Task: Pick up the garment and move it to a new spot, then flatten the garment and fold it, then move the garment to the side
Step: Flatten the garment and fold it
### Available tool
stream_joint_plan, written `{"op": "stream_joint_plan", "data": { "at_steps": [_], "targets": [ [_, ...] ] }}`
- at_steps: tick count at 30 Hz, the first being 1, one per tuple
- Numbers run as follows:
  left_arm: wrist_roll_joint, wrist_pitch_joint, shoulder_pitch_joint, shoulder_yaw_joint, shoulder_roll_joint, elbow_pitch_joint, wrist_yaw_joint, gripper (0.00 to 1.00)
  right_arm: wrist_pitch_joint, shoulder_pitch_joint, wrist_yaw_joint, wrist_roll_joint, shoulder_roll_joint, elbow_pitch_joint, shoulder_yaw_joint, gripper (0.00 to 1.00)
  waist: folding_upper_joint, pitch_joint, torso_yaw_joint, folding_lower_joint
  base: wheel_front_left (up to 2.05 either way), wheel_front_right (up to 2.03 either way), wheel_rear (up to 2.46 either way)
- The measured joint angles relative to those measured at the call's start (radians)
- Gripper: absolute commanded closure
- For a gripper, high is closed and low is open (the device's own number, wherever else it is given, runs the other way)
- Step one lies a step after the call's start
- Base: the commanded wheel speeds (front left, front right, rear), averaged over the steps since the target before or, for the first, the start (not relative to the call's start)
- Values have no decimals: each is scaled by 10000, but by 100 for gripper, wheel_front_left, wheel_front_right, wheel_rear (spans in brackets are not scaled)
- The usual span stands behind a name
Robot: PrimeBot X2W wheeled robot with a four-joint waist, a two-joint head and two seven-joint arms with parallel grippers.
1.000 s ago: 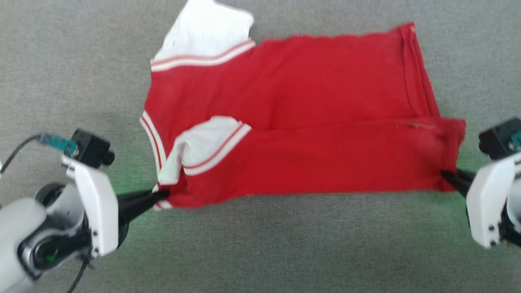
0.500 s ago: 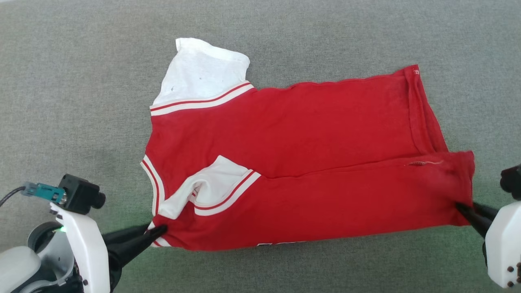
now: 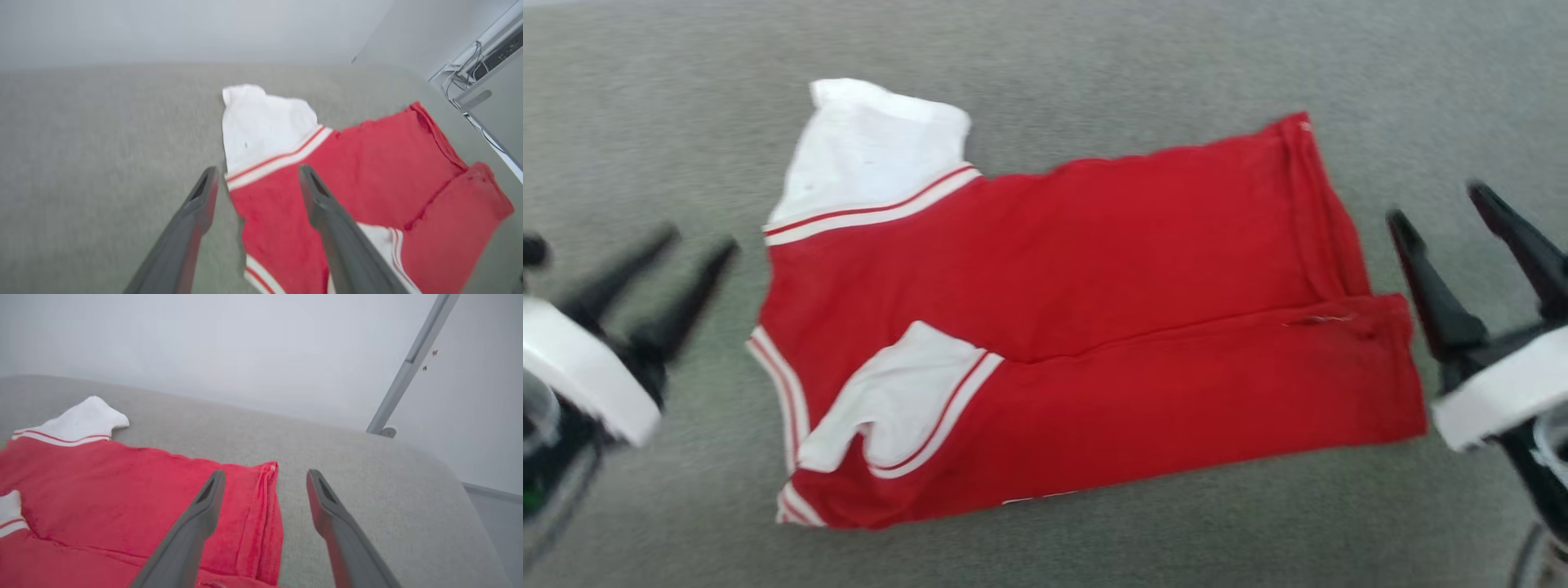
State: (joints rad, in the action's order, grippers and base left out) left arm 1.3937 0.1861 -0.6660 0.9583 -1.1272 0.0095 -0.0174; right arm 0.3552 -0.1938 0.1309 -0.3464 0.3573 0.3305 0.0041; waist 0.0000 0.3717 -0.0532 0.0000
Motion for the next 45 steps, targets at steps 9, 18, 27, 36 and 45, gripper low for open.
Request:
{"op": "stream_joint_plan", "data": {
  "at_steps": [9,18,27,36,45],
  "targets": [
    [-1062,-433,-2614,-673,1170,3260,-107,0,-2934,-874,2,788,-1593,-961,493,0,0,545,-1107,0,0,0,0],
    [-965,-5636,-5226,316,1753,5967,-909,0,-3219,-931,0,836,-2027,-1542,686,0,0,1297,-2068,0,0,0,0],
    [84,-8385,-6011,522,1900,6067,-1091,0,-3110,-959,2,786,-2027,-1812,828,0,0,1697,-2280,0,0,0,0],
    [176,-8236,-6031,803,2115,5170,-1103,100,-1567,-2115,2,554,-1325,-2359,1664,0,0,1821,-1872,0,0,0,0],
    [-157,-7302,-6243,1081,2685,4936,-1104,100,2080,-5470,2,-930,196,-4196,3229,0,0,1934,-1202,0,0,0,0]
  ]
}}
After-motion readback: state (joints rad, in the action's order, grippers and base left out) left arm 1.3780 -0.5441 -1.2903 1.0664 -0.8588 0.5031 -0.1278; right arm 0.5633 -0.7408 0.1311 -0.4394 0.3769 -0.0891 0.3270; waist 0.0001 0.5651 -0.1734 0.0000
